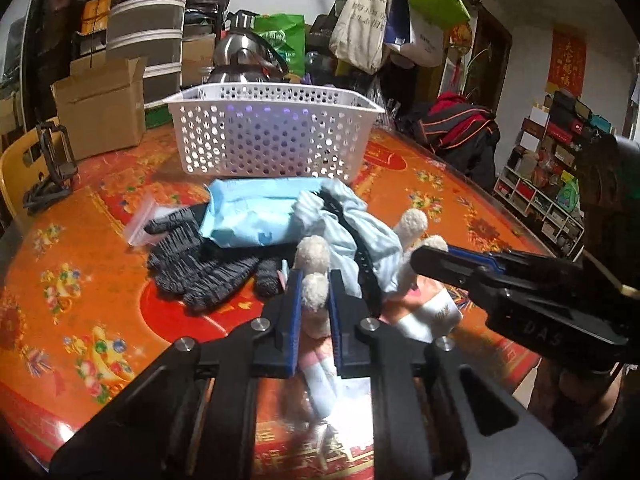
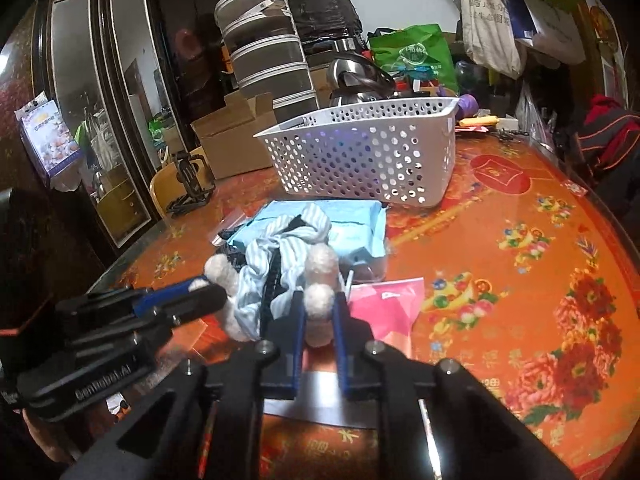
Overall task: Organize soft objects
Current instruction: 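Grasp the white plush toy with both grippers, then carry the plush toy into the white basket and release it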
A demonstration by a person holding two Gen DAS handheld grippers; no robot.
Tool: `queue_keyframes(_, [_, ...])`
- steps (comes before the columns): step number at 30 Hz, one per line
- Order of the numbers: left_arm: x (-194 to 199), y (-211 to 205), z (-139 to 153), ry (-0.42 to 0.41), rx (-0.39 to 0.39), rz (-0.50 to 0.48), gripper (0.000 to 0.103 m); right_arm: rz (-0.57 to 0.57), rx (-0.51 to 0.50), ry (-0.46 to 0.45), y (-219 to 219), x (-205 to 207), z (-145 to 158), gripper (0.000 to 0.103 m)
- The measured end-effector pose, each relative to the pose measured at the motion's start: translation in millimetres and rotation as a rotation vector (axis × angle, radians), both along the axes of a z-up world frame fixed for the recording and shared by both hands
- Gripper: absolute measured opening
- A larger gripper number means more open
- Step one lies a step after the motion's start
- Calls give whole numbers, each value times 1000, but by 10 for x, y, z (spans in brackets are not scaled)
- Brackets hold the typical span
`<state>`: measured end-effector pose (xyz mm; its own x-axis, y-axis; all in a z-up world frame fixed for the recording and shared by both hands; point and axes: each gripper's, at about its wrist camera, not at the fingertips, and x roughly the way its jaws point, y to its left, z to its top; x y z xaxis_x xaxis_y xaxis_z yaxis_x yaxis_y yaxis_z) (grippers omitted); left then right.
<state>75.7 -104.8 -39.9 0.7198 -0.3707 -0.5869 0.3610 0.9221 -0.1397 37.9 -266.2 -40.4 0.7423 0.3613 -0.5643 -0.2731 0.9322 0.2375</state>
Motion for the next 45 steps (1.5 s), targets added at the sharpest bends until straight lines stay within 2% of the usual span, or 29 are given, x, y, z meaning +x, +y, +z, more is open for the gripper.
queue_keyframes(5, [5,126,129,0,-39,-24,11,13,-10,-37,40,-48,146,10])
queue_keyframes(8, [-20,185,277,-31,-47,-29,11,28,-27,-67,97,-56,292,10])
queue_keyframes(17, [198,326,916,-129,-59,-45,11,58,-59,-144,228,195,905,10])
queue_keyframes(21, [504,261,1278,-163,-45,-66,11,43,-78,-167,219,566,1224,10])
queue_keyframes(23, [779,208,1467,-168,-31,-62,11,22,-81,-161,188,824,1348,10])
queue_keyframes(28, [1653,43,1738,-106,-18,-43,11,-46,-87,-77,61,1689,1501,10])
queue_keyframes(31, [2221,-80,1727,-53,2,-21,11,-73,-123,-39,29,2117,1442,10])
queue_keyframes(35, [2830,-290,1544,23,36,0,11,-104,-171,18,-46,2542,1244,10])
queue_keyframes(38, [3186,-468,1350,66,74,28,11,-124,-132,54,-169,2762,1096,10])
queue_keyframes(43, [3471,-627,1051,108,91,64,11,-144,-147,107,-272,2981,824,10])
queue_keyframes(45, [3521,-630,998,114,85,74,15,-148,-145,124,-305,3007,756,10])
